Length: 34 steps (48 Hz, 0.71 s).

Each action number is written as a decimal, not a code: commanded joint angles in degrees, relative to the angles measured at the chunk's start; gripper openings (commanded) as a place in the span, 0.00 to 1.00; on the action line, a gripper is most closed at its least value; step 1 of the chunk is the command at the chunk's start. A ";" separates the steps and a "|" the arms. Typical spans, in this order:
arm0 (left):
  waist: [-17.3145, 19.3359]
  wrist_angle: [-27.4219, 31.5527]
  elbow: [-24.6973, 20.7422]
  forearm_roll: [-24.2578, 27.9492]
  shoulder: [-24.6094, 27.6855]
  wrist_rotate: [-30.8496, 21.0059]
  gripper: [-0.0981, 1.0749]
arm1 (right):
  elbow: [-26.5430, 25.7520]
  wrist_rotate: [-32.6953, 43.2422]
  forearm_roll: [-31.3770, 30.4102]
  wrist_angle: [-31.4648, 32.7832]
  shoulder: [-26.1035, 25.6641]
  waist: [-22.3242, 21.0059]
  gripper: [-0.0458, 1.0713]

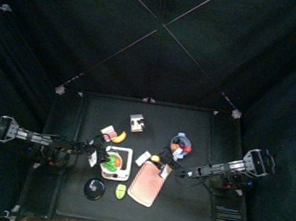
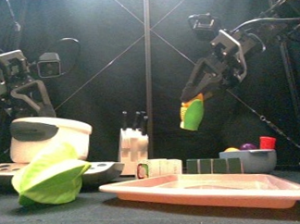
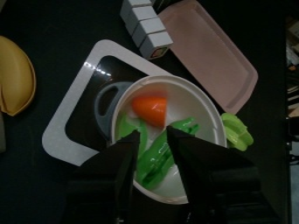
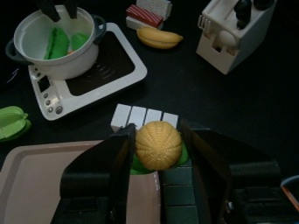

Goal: Drop husk piece in pot

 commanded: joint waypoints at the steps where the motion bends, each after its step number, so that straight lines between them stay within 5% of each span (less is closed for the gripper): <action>1: 0.09 -0.44 -1.41 0.00 0.09 0.00 0.76 | -1.05 0.09 0.00 0.09 -0.70 -0.18 0.68; 34: -1.85 -4.48 -6.24 2.11 2.72 0.26 0.79 | -2.55 0.35 0.35 0.26 -0.53 -1.05 0.68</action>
